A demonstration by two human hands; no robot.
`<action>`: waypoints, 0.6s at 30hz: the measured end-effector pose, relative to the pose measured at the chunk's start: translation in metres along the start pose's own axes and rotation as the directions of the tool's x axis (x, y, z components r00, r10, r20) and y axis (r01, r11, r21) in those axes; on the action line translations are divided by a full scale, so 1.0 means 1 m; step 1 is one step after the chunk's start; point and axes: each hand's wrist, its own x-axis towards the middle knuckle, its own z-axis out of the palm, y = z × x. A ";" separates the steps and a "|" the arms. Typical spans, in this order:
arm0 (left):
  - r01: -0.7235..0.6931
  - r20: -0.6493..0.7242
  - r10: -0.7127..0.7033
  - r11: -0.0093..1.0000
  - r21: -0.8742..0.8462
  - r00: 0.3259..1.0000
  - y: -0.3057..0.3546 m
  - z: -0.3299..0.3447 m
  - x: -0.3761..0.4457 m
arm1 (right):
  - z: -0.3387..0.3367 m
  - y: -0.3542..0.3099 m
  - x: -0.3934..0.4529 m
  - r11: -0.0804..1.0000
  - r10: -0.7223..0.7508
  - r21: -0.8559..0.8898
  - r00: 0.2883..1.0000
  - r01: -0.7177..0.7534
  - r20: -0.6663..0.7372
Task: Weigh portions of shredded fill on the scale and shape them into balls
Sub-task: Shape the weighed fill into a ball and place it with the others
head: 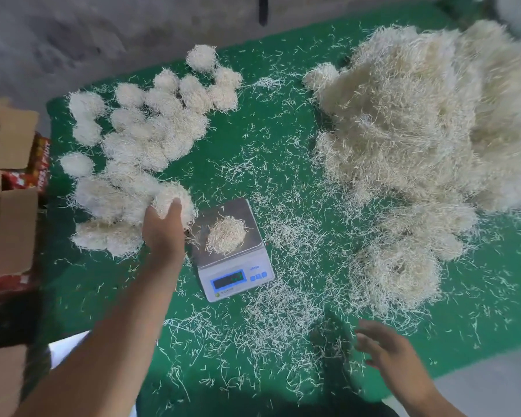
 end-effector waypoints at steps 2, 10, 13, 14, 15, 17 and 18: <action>0.010 0.137 -0.002 0.998 -0.054 0.991 0.003 -0.024 -0.038 | 0.011 -0.040 0.001 0.997 -0.067 -0.026 0.997 0.068 0.041; 0.265 0.673 -0.080 0.948 -0.178 0.736 0.009 -0.042 -0.172 | 0.065 -0.188 -0.027 0.919 -0.326 -0.126 0.900 0.373 0.289; 0.281 0.577 -0.095 0.929 -0.241 0.811 0.010 -0.039 -0.186 | 0.069 -0.198 -0.033 0.875 -0.429 -0.153 0.883 0.459 0.192; 0.313 0.551 -0.120 0.910 -0.271 0.826 0.010 -0.037 -0.191 | 0.066 -0.195 -0.035 0.885 -0.427 -0.125 0.888 0.449 0.172; 0.358 0.527 -0.154 0.880 -0.311 0.836 0.009 -0.036 -0.197 | 0.064 -0.190 -0.036 0.889 -0.420 -0.124 0.892 0.441 0.166; 0.446 0.505 -0.223 0.811 -0.378 0.834 0.009 -0.032 -0.208 | 0.059 -0.179 -0.038 0.875 -0.413 -0.191 0.892 0.445 0.185; 0.468 0.502 -0.239 0.789 -0.398 0.831 0.010 -0.031 -0.213 | 0.057 -0.173 -0.038 0.866 -0.415 -0.220 0.890 0.450 0.187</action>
